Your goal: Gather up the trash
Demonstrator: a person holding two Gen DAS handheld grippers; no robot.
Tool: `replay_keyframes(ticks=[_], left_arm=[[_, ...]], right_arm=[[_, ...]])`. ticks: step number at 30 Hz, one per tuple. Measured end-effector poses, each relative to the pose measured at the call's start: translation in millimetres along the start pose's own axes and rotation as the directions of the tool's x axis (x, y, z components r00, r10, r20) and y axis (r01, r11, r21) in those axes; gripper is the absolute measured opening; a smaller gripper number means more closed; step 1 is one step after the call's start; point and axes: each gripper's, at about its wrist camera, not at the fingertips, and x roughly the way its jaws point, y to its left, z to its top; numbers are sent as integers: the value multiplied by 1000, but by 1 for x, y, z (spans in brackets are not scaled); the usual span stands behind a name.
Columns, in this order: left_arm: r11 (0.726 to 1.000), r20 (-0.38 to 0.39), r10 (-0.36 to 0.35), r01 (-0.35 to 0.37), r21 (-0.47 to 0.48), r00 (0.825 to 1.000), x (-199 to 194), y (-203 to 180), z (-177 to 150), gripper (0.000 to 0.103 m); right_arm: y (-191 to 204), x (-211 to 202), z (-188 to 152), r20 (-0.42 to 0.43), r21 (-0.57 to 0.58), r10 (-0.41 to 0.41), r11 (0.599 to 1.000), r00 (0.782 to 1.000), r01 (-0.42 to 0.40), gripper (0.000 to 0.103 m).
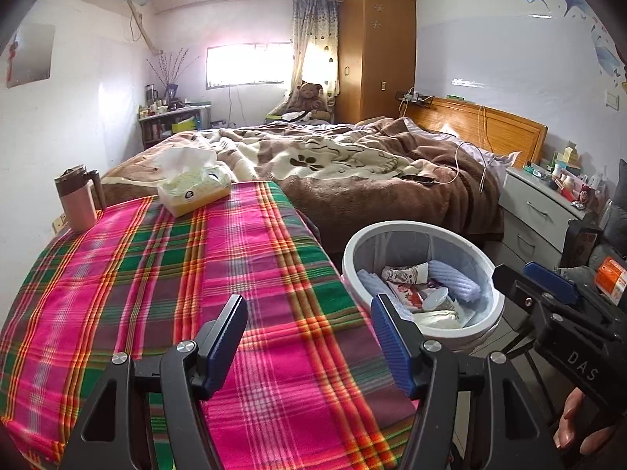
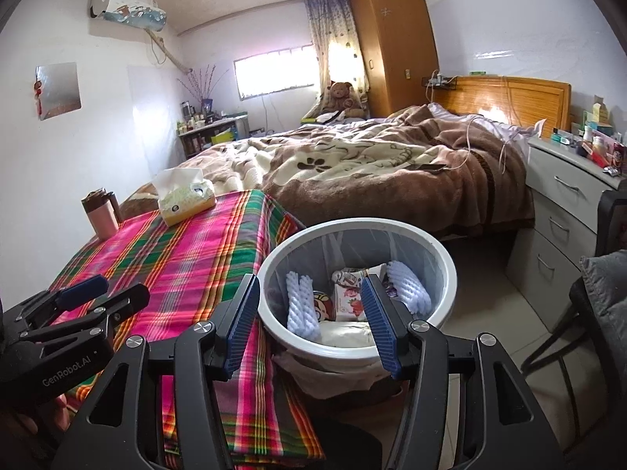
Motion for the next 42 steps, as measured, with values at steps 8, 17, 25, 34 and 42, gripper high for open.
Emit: replay_keyframes(ticks=[8, 17, 25, 34, 42], left_arm=[[1000, 24, -10, 10, -24, 1000, -14, 3, -17, 65], [999, 44, 23, -22, -27, 999, -20, 8, -20, 66], [999, 40, 31, -31, -9, 999, -19, 4, -21, 66], [999, 42, 37, -36, -9, 998, -21, 5, -21, 66], [999, 41, 41, -40, -11, 998, -24, 5, -23, 66]], right_arm=[[9, -11, -14, 35, -28, -46, 998, 998, 47, 56], [11, -13, -15, 38, -15, -44, 999, 998, 44, 56], [12, -14, -17, 36, -3, -44, 999, 998, 44, 56], [14, -15, -17, 36, -6, -41, 999, 999, 41, 56], [14, -15, -17, 37, -2, -40, 999, 999, 40, 56]])
